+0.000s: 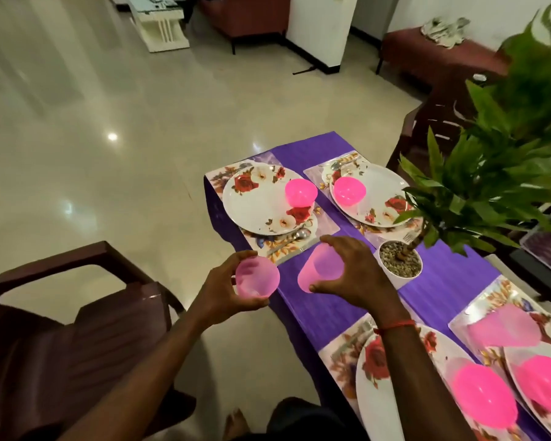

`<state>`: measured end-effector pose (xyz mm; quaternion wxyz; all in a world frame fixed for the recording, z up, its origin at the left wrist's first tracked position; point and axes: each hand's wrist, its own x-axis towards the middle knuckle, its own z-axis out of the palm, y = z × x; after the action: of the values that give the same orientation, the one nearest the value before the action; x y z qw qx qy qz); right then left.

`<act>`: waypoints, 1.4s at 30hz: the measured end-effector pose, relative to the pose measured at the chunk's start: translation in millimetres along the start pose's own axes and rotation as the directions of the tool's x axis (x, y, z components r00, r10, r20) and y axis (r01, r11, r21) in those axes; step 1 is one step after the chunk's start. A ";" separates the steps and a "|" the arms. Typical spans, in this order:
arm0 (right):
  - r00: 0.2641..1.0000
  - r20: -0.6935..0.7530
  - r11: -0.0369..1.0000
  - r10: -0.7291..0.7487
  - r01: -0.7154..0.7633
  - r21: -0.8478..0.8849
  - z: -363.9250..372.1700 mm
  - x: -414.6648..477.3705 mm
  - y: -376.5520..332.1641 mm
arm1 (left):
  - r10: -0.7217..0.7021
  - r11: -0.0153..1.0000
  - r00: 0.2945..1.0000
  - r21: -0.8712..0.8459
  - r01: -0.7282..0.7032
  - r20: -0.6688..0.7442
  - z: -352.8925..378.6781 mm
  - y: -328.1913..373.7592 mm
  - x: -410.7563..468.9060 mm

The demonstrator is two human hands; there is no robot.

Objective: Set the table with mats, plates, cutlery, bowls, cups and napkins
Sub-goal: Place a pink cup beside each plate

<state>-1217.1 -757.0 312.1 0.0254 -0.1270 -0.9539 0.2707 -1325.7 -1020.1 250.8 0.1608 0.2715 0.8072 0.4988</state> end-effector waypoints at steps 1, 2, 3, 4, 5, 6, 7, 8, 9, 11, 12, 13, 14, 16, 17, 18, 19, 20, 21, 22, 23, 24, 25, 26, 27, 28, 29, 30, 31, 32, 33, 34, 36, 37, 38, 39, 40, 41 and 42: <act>1.000 -0.014 1.000 0.006 -0.006 -0.004 -1.1 7.2 -0.5 | 0.008 1.000 1.000 0.005 -0.008 0.008 -4.5 -2.2 8.2; 0.999 -0.037 1.000 0.010 -0.010 -0.012 -3.3 15.7 -1.4 | 0.020 1.000 1.000 0.003 -0.020 0.017 -9.0 -4.0 19.0; 0.998 -0.053 1.000 0.020 -0.021 -0.015 -6.1 22.9 -2.3 | 0.033 0.999 0.999 0.000 -0.033 0.026 -12.6 -5.5 28.6; 0.997 -0.067 0.999 0.039 -0.040 -0.012 -9.8 29.4 -3.6 | 0.043 0.999 0.998 -0.001 -0.043 0.037 -15.4 -6.5 37.5; 0.995 -0.078 0.998 0.067 -0.067 -0.003 -12.9 38.3 -2.7 | 0.049 0.999 0.998 0.001 -0.049 0.048 -18.3 -8.5 49.0; 0.993 -0.088 0.996 0.084 -0.084 0.002 -15.9 46.2 -1.7 | 0.053 0.999 0.997 0.004 -0.053 0.057 -20.4 -10.7 59.4; 0.990 -0.102 0.995 0.097 -0.097 0.007 -17.9 56.1 -0.2 | 0.056 0.998 0.996 0.003 -0.056 0.066 -22.4 -13.1 70.9; 0.987 -0.119 0.995 0.104 -0.104 0.006 -19.1 65.0 1.6 | 0.056 0.998 0.995 0.005 -0.057 0.076 -24.1 -14.3 81.2; 0.985 -0.134 0.994 0.112 -0.113 0.001 -19.4 74.1 4.1 | 0.057 0.998 0.995 0.012 -0.058 0.085 -25.7 -15.7 91.3; 0.978 -0.149 0.988 0.147 -0.151 -0.015 -18.7 96.1 11.0 | 0.047 0.999 0.994 0.011 -0.048 0.098 -29.7 -20.1 114.5; 0.974 -0.154 0.985 0.168 -0.172 -0.013 -17.6 107.4 14.4 | 0.041 0.999 0.994 0.003 -0.042 0.102 -32.3 -21.5 125.6; 0.969 -0.165 0.982 0.184 -0.188 -0.007 -16.2 116.8 17.7 | 0.039 0.999 0.994 0.000 -0.039 0.101 -34.6 -23.0 134.3; 0.965 -0.177 0.980 0.194 -0.198 -0.009 -15.2 125.2 21.3 | 0.042 0.999 0.994 0.000 -0.042 0.105 -37.1 -23.7 142.1; 0.955 -0.185 0.972 0.230 -0.236 -0.011 -11.8 142.4 30.2 | 0.017 1.000 0.992 0.005 -0.018 0.121 -43.0 -25.0 159.0; 0.951 -0.185 0.967 0.249 -0.254 -0.006 -9.9 151.5 36.3 | 0.000 1.000 0.993 0.004 -0.001 0.121 -45.4 -25.7 168.3; 0.947 -0.178 0.963 0.266 -0.271 -0.004 -7.7 159.2 41.7 | -0.012 1.000 0.993 0.004 0.011 0.121 -48.3 -26.5 175.6; 0.945 -0.169 0.958 0.281 -0.286 -0.004 -5.5 165.6 46.3 | -0.024 1.000 0.993 0.003 0.023 0.119 -51.2 -26.9 181.8; 0.943 -0.162 0.955 0.292 -0.297 -0.005 -2.9 174.4 52.4 | -0.034 0.999 0.993 -0.002 0.034 0.113 -53.9 -28.5 190.0; 0.941 -0.156 0.952 0.300 -0.305 -0.011 -0.6 182.1 58.0 | -0.040 0.999 0.994 -0.009 0.041 0.100 -56.0 -30.3 196.6; 0.938 -0.147 0.948 0.312 -0.318 -0.016 2.8 189.3 63.5 | -0.044 0.999 0.995 -0.015 0.046 0.088 -57.3 -33.4 202.7; 0.935 -0.138 0.943 0.327 -0.333 -0.022 5.7 195.8 67.6 | -0.048 0.999 0.996 -0.019 0.050 0.074 -58.8 -35.7 207.7; 0.931 -0.128 0.937 0.341 -0.347 -0.029 8.6 201.2 70.5 | -0.053 0.998 0.997 -0.023 0.054 0.064 -60.2 -38.0 211.6; 0.925 -0.115 0.930 0.361 -0.367 -0.032 11.6 206.3 73.6 | -0.060 0.998 0.996 -0.025 0.062 0.062 -60.9 -40.4 216.1; 0.920 -0.103 0.923 0.378 -0.383 -0.031 14.6 209.8 75.7 | -0.066 0.997 0.996 -0.024 0.067 0.061 -61.9 -41.9 219.0; 0.916 -0.089 0.918 0.391 -0.395 -0.030 17.6 213.2 78.1 | -0.069 0.997 0.996 -0.020 0.071 0.065 -63.0 -43.5 223.2; 0.914 -0.074 0.915 0.400 -0.403 -0.031 21.0 215.4 79.7 | -0.073 0.997 0.995 -0.015 0.074 0.071 -64.3 -45.1 226.4; 0.913 -0.064 0.913 0.403 -0.406 -0.036 24.3 216.6 81.2 | -0.077 0.997 0.994 -0.012 0.078 0.078 -65.5 -46.8 229.1; 0.912 -0.059 0.911 0.407 -0.410 -0.046 27.6 218.8 83.6 | -0.077 0.997 0.994 -0.011 0.078 0.084 -66.2 -49.0 232.8; 0.910 -0.052 0.908 0.412 -0.415 -0.061 30.4 220.5 85.6 | -0.074 0.997 0.993 -0.008 0.075 0.090 -66.7 -51.2 235.6; 0.906 -0.042 0.903 0.420 -0.423 -0.082 33.0 222.2 86.8 | -0.071 0.997 0.992 -0.002 0.072 0.100 -66.7 -53.7 238.6; 0.904 -0.034 0.899 0.425 -0.426 -0.102 35.0 223.6 87.4 | -0.071 0.997 0.992 0.005 0.071 0.108 -66.6 -55.3 241.1; 0.904 -0.031 0.897 0.427 -0.428 -0.115 37.0 224.4 87.7 | -0.072 0.997 0.991 0.011 0.071 0.116 -66.2 -56.9 243.0; 0.902 -0.046 0.893 0.429 -0.431 -0.132 40.0 226.3 88.5 | -0.070 0.998 0.989 0.015 0.069 0.131 -65.7 -59.3 248.0; 0.901 -0.053 0.890 0.430 -0.433 -0.141 40.9 227.4 89.2 | -0.067 0.998 0.988 0.018 0.065 0.140 -65.4 -59.7 251.1; 0.901 -0.056 0.888 0.431 -0.434 -0.149 41.4 228.5 89.7 | -0.065 0.998 0.987 0.020 0.062 0.149 -65.2 -60.0 253.9; 0.901 -0.056 0.887 0.431 -0.434 -0.155 42.0 229.6 90.3 | -0.062 0.998 0.986 0.022 0.059 0.157 -65.2 -60.4 256.3; 0.901 -0.052 0.886 0.431 -0.433 -0.167 42.4 231.0 90.8 | -0.057 0.998 0.984 0.021 0.054 0.168 -65.2 -60.9 259.2; 0.902 -0.044 0.884 0.429 -0.430 -0.184 42.2 232.3 90.9 | -0.052 0.999 0.983 0.022 0.049 0.178 -65.4 -61.4 261.7; 0.903 -0.036 0.882 0.428 -0.426 -0.201 42.0 233.6 91.2 | -0.045 0.999 0.981 0.025 0.042 0.189 -65.8 -61.7 264.2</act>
<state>-1426.9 -643.6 223.9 -0.0524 -0.3346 -0.9253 0.1708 -1589.3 -931.1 228.4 0.2449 0.3016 0.7991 0.4588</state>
